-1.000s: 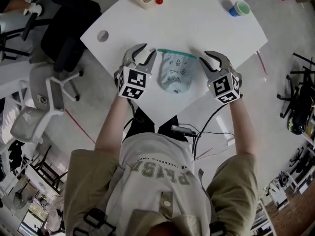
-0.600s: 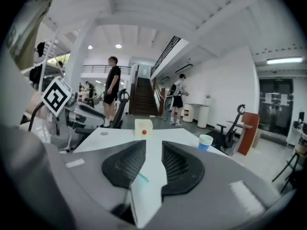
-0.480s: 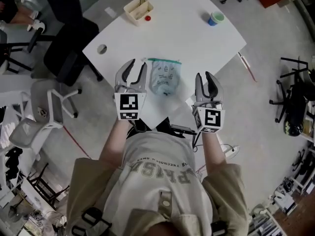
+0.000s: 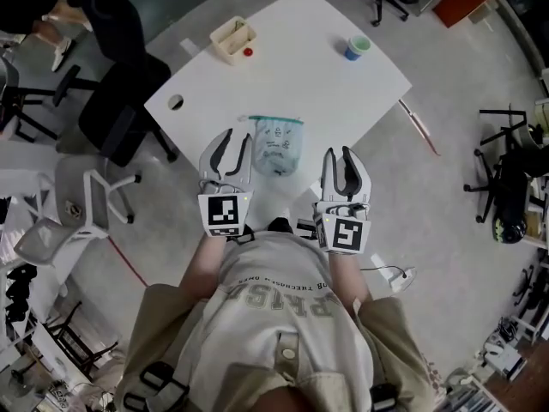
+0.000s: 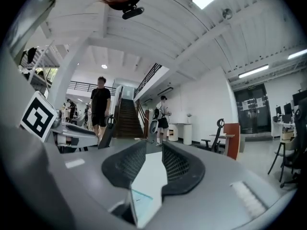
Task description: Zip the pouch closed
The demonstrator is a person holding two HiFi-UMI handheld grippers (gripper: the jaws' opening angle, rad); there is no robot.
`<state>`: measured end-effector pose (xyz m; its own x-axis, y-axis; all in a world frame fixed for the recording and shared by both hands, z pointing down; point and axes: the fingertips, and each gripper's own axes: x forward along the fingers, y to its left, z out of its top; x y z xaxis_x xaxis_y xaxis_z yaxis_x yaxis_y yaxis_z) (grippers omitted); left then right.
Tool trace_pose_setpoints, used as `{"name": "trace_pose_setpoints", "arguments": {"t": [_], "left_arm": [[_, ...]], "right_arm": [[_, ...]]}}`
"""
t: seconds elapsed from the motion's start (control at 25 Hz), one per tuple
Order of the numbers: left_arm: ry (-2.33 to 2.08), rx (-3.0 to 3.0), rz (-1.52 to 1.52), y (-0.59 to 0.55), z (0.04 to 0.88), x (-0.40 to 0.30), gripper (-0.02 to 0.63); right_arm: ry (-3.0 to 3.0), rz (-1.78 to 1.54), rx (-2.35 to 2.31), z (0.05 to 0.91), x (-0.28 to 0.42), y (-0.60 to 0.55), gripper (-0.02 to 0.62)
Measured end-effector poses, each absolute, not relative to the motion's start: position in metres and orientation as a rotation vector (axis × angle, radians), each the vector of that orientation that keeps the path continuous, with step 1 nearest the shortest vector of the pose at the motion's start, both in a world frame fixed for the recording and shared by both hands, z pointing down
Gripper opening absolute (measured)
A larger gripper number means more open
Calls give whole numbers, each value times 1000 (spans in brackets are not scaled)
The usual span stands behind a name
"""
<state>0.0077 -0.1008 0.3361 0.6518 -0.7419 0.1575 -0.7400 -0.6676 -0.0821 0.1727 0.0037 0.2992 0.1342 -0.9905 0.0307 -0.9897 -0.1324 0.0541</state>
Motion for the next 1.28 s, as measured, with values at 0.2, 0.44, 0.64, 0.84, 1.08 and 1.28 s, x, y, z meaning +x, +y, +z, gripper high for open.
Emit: {"name": "trace_pose_setpoints", "arguments": {"t": [0.2,0.44,0.64,0.84,1.08,1.28], "left_arm": [[1289,-2801,-216,-95,317,6,124],[1278,-2757,-176,-87,304,5,64],[1293,-2756,-163,-83,306,3,16],[1307,-2760,-130,-82,305,-1,12],[1305,-2759,-125,-82,304,0,12],[1308,-2766,-143,-81,311,1,12]], "right_arm": [[-2045,-64,2340,281,172,8,97],[-2037,-115,2329,273,169,13,17],[-2035,-136,2295,275,161,13,2],[-2027,-153,2281,275,156,13,2],[-1999,-165,2298,276,158,13,0],[-1993,-164,2276,282,157,13,-2]]}}
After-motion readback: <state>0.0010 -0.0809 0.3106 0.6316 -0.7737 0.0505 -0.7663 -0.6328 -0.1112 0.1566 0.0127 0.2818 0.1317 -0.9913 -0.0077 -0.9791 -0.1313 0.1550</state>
